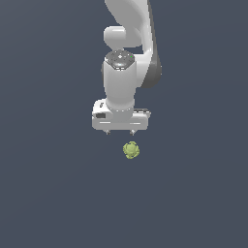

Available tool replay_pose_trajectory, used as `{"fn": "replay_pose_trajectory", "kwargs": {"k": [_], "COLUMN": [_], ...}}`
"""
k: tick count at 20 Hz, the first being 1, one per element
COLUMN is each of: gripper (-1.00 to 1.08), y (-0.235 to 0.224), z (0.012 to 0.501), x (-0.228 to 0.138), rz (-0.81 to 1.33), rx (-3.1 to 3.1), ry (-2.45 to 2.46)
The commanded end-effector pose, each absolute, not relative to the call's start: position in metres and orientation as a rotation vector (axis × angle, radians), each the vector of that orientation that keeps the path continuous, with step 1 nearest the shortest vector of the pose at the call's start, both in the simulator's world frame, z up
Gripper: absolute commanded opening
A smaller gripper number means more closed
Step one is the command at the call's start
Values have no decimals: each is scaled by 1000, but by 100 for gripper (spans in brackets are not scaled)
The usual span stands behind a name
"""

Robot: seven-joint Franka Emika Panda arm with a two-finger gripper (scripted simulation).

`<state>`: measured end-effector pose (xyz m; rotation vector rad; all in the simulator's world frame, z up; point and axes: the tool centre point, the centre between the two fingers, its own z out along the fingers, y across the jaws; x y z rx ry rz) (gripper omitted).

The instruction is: Pick up the object and move it to a goal position.

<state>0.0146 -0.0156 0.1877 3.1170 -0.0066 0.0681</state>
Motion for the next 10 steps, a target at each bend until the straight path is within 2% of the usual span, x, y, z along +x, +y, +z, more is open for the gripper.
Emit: {"fn": "replay_pose_trajectory", "kwargs": {"k": [1, 10], "gripper": [100, 100], "y": [-16, -34], "z": [188, 177], "x": [15, 3], "rz": [68, -5], "rx": [3117, 3106], "ry": [-7, -27]}}
